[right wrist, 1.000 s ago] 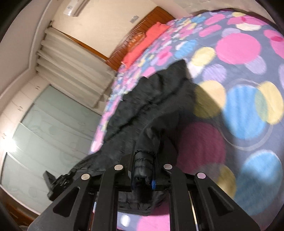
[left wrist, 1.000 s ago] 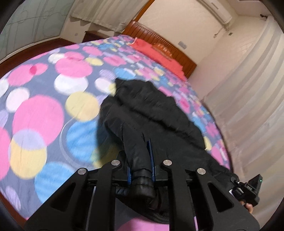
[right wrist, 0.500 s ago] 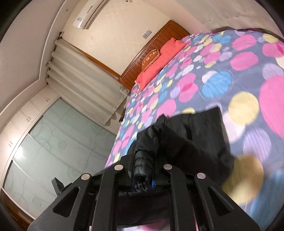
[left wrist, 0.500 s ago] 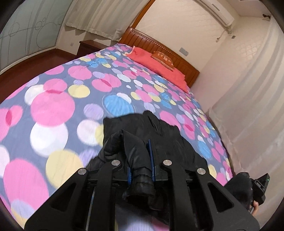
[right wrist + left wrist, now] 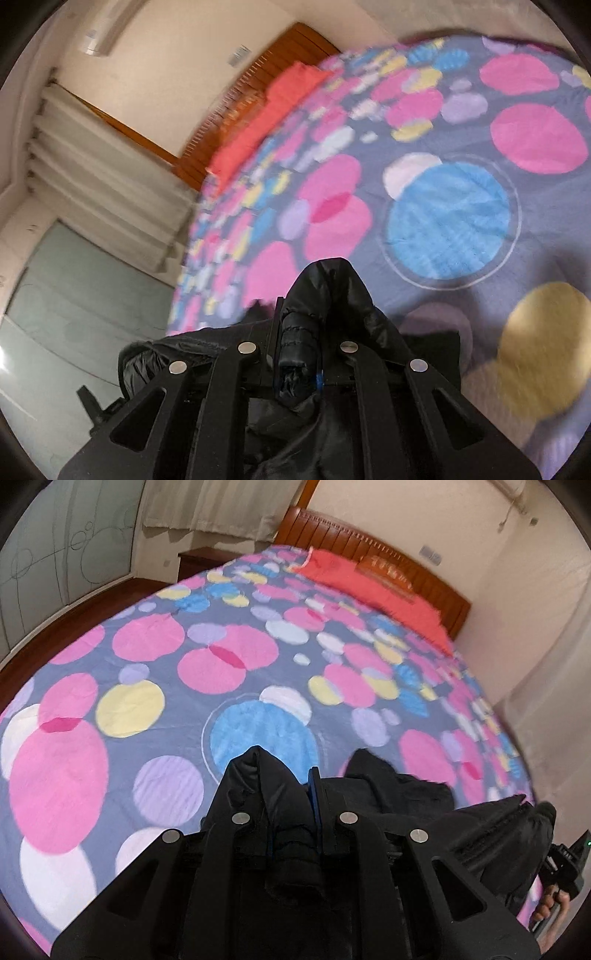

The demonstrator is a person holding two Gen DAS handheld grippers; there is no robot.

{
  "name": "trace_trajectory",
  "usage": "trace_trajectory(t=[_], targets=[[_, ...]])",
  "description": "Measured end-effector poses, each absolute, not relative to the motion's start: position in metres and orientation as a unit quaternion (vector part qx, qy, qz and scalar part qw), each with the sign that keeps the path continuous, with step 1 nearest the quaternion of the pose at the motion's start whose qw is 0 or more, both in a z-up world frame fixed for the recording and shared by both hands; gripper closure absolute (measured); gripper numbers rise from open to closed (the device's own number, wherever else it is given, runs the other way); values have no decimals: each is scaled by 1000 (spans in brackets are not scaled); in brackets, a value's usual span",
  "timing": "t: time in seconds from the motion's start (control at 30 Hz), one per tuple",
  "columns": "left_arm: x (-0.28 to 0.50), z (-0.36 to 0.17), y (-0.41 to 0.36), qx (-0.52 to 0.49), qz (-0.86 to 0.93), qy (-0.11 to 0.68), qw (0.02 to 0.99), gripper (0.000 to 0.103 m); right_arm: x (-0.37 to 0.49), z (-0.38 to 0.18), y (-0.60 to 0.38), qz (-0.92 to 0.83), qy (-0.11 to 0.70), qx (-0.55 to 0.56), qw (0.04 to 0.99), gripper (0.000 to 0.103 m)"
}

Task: Fold large clothes
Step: 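Grasp the jacket hem with both tools and lift it toward the collar, then carry the lifted hem over the jacket with both tools and release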

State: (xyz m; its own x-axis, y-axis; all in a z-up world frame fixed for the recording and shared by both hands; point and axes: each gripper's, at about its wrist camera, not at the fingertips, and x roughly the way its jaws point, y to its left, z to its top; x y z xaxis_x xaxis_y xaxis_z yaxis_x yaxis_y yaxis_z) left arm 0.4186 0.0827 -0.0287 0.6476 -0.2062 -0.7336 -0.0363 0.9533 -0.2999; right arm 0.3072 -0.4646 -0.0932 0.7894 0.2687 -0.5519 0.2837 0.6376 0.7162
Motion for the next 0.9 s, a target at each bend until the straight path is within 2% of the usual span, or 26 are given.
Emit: trace_trajectory(t=[0.2, 0.43, 0.53, 0.63, 0.73, 0.77, 0.8, 0.83, 0.9], targets=[[453, -71, 70, -110, -30, 437, 892, 89, 344, -142, -463, -27, 361, 418, 833, 91], [468, -97, 63, -89, -25, 449, 889, 87, 352, -157, -461, -38, 376, 407, 832, 89], [466, -91, 67, -99, -38, 446, 889, 80, 352, -151, -460, -35, 379, 402, 833, 84], [460, -76, 77, -117, -59, 438, 889, 67, 346, -140, -464, -28, 375, 406, 833, 78], [454, -61, 95, -164, -72, 429, 885, 50, 335, -127, -470, -21, 351, 428, 833, 62], [452, -55, 103, -186, -70, 422, 885, 36, 330, -121, -471, -26, 341, 431, 835, 50], [448, -46, 110, -193, -48, 407, 891, 23, 325, -114, -470, -39, 330, 426, 841, 46], [442, -38, 116, -190, -16, 387, 902, 19, 322, -108, -468, -44, 324, 421, 846, 46], [435, -24, 122, -185, 6, 361, 914, 17, 317, -93, -458, -46, 314, 397, 861, 46]])
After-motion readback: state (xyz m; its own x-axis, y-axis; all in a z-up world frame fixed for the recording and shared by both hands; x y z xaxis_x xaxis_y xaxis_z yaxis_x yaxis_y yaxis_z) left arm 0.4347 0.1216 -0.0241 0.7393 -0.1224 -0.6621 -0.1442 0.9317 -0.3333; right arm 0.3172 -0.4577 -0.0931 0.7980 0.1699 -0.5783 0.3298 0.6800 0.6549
